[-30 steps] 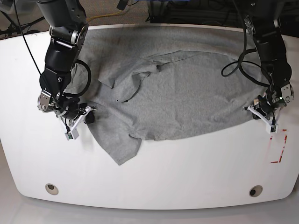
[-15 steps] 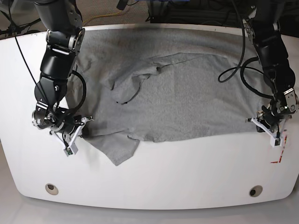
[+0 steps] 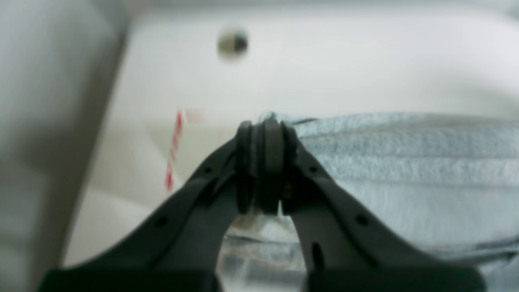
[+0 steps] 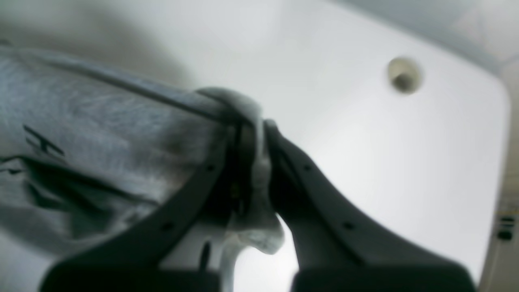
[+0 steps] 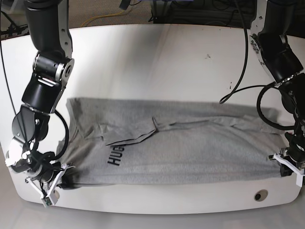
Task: Fold the T-shirt properly
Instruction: 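Lift the edge and fold it over toward the held edge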
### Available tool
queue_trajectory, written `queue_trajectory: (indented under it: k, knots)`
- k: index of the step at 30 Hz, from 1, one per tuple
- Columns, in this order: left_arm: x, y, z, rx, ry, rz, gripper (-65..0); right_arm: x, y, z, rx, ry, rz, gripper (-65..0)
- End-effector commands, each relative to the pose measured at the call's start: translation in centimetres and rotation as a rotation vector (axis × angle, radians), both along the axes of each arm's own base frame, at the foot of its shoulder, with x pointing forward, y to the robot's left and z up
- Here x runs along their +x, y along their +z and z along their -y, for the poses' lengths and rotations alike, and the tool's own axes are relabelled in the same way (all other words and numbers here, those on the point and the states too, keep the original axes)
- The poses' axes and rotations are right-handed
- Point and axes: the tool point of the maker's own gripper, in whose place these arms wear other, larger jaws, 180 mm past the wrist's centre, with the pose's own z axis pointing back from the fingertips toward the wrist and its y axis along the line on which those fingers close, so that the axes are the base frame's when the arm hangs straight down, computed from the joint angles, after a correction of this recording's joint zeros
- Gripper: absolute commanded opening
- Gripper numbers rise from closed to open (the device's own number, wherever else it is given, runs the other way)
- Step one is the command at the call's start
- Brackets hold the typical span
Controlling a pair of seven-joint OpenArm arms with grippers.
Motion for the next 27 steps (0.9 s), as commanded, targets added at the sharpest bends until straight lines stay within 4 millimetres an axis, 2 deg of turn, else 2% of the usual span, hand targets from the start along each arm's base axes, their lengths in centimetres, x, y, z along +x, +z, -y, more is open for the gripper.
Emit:
queue_trajectory:
  k: [1, 3, 5, 9, 11, 12, 15, 18, 20, 24, 27]
  knots:
    - [0.3, 5.8, -1.1, 0.054, 0.034, 0.128, -65.0, 1.3, 5.5, 1.3, -0.061, -0.016, 0.093, -65.0]
    - [0.5, 8.9, -1.2, 0.064, 0.041, 0.184, -65.0, 2.2, 8.6, 0.7, -0.105, 0.004, 0.126, -65.0]
    - [0.6, 11.4, -1.2, 0.072, 0.044, 0.237, -65.0, 2.5, 11.1, 1.3, -0.145, -0.004, 0.152, -65.0]
    - [-0.4, 17.4, -2.3, 0.131, 0.074, 0.359, -65.0, 2.7, 17.0, 2.1, -0.181, -0.031, 0.215, -65.0]
    - [-0.7, 19.3, -2.6, 0.142, 0.080, 0.396, -65.0, 2.6, 19.1, 2.4, -0.193, -0.042, 0.244, -65.0]
    - [-0.9, 20.8, -2.8, 0.149, 0.085, 0.427, -65.0, 2.3, 20.9, 2.5, -0.205, -0.051, 0.277, -65.0]
    - [-1.3, 22.2, -3.4, 0.163, 0.098, 0.453, -65.0, 1.4, 22.9, 2.6, -0.239, -0.069, 0.313, -65.0]
    - [-1.5, 22.2, -3.4, 0.170, 0.099, 0.454, -65.0, 0.4, 23.5, 2.8, -0.278, -0.090, 0.316, -65.0]
    - [-1.5, 22.0, -3.2, 0.180, 0.090, 0.446, -65.0, 0.0, 22.2, 2.8, -0.297, -0.094, 0.294, -65.0]
    - [-2.0, 19.8, -2.5, 0.239, 0.057, 0.401, -65.0, -1.2, 19.2, 2.7, -0.340, -0.096, 0.255, -65.0]
    - [-2.4, 17.0, -2.0, 0.265, 0.043, 0.342, -65.0, -2.3, 16.4, 2.1, -0.374, -0.082, 0.231, -65.0]
